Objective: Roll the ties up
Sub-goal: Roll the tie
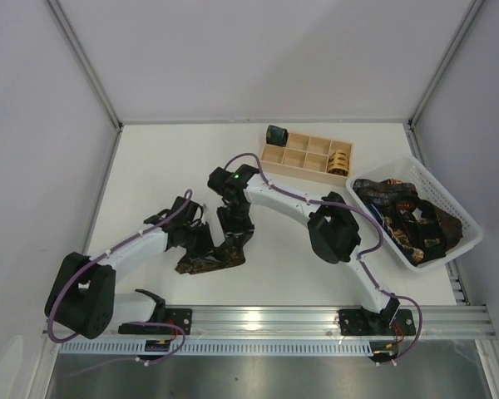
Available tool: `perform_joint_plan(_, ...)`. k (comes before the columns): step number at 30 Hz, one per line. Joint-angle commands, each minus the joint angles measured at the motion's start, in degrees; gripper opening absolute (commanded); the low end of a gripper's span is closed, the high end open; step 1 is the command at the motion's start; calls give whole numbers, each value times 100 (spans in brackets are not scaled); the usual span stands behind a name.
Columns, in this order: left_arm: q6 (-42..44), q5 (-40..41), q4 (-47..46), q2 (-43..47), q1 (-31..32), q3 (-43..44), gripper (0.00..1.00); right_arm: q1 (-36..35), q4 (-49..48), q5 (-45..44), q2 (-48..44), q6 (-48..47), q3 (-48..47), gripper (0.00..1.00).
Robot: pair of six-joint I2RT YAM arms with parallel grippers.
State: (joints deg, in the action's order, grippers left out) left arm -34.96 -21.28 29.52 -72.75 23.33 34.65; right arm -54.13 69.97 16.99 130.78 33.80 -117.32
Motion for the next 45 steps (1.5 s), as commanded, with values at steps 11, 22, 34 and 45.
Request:
perform_joint_plan(11, -239, 695, 274, -19, -294, 6, 3, -115, 34, 23, 185, -58, -336, 44)
perform_joint_plan(22, -151, 459, -244, -1223, -285, -82, 0, -133, 148, -64, 281, -84, -433, 45)
perform_joint_plan(34, 16, 238, -280, -1821, 31, 533, 1, 289, -133, -478, -439, -119, 885, 46)
perform_joint_plan(45, 534, 168, 45, -2191, 101, 1386, 8, 701, -642, -188, -1081, -76, 1589, 55)
